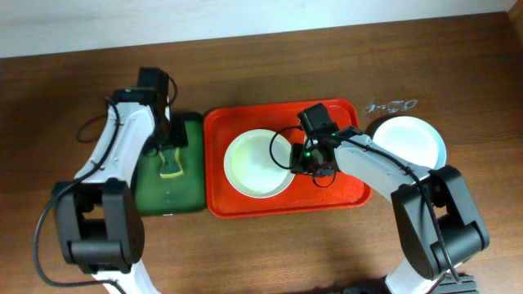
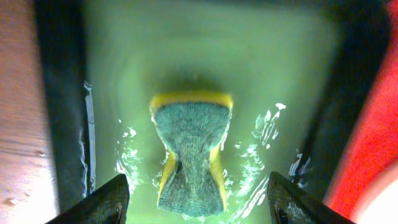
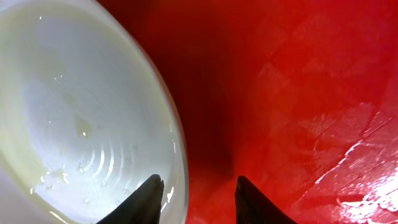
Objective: Clean dirty plates on tray and stack at the side
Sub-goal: 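Return the sponge to the green tray and release it, then lift the white plate off the red tray with right gripper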
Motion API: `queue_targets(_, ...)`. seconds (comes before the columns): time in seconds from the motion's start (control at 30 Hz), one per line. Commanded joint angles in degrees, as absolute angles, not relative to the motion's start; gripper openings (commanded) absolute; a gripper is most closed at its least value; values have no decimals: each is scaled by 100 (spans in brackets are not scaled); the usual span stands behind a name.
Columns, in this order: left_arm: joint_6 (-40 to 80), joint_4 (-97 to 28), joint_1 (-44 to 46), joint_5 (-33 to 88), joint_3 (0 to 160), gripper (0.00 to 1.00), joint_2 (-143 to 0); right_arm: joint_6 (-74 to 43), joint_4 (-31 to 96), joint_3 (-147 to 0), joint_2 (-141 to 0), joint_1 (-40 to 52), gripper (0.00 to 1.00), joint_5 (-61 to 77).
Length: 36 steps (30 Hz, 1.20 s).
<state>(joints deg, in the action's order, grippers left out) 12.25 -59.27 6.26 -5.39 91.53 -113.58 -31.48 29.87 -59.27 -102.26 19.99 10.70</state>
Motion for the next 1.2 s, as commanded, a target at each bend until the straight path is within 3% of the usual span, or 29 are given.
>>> queue_targets(0.0,1297,-6104,550,-475,9931,70,-10654,-3151,2910,-5902,-10186,2036,39,895)
queue_targets(0.1,1481,-6211,401,-475,10272,79,-10261,-3151,2871,-5902,-10278,2036,38,895)
queue_targets(0.13,1503,-6204,301,-482,10346,92,-10073,-3153,2862,-5902,-10359,2036,38,899)
queue_targets(0.17,1555,-6202,193,-510,10372,95,-9918,-3153,2845,-5902,-10440,2036,37,899)
queue_targets(0.23,1627,-6208,-27,-609,10372,100,-9692,-3153,2801,-5902,-10538,2036,27,904)
queue_targets(0.4,1629,-6469,-757,-735,10370,99,-9489,-3177,2705,-5902,-10582,2034,4,919)
queue_targets(0.53,1627,-6744,-1162,-735,10350,99,-9491,-3175,2600,-5994,-10580,2008,4,919)
queue_targets(0.93,1627,-6744,-1179,-735,10350,99,-9491,-3173,4427,-8243,-10580,2001,4,1221)
queue_targets(1.17,1627,-6742,-1177,-735,10350,99,-9491,-3297,3975,-8499,-10582,2731,4,515)
